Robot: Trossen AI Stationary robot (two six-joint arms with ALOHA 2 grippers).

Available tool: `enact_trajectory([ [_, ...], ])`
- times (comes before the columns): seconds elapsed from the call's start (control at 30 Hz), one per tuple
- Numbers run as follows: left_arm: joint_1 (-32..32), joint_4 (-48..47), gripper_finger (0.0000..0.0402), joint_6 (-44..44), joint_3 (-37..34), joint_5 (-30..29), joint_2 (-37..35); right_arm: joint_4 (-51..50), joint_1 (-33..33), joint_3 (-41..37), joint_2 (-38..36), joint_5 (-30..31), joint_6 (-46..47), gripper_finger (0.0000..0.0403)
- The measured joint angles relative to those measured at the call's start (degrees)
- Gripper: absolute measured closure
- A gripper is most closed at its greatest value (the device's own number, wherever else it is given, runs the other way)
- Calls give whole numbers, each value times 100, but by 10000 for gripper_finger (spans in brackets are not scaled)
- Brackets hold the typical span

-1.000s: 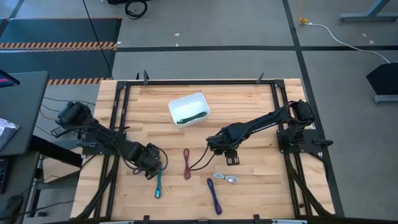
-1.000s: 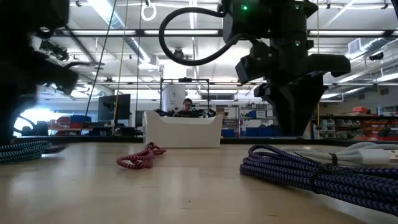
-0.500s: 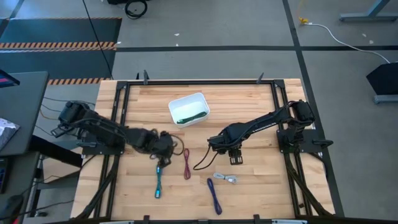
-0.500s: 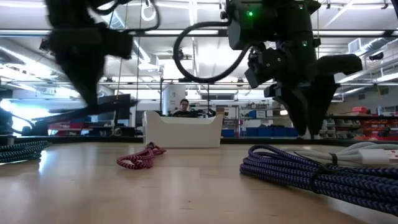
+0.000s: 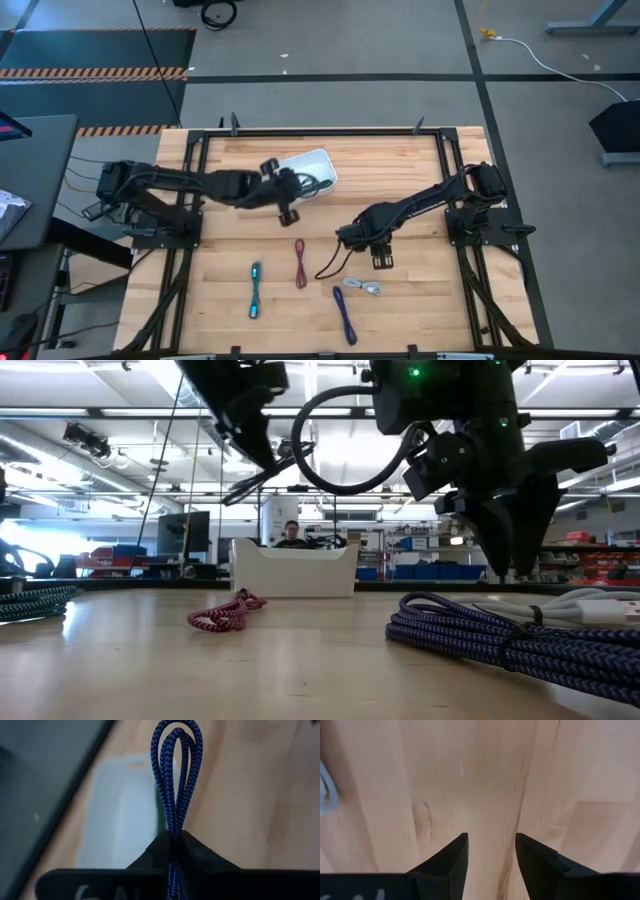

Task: Pick and place USB-C Cables
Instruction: Put the left purple charger cable into the white bin

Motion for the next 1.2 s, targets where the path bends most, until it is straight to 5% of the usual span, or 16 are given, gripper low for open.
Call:
enact_trajectory([
  [0.57, 1382, 874, 371, 1139, -2, 942, 797, 66, 29, 0, 0, -11, 12, 234],
  [1.2, 1586, 938, 344, 1024, -2, 1578, 1274, 151, 27, 2, 0, 4, 8, 234],
])
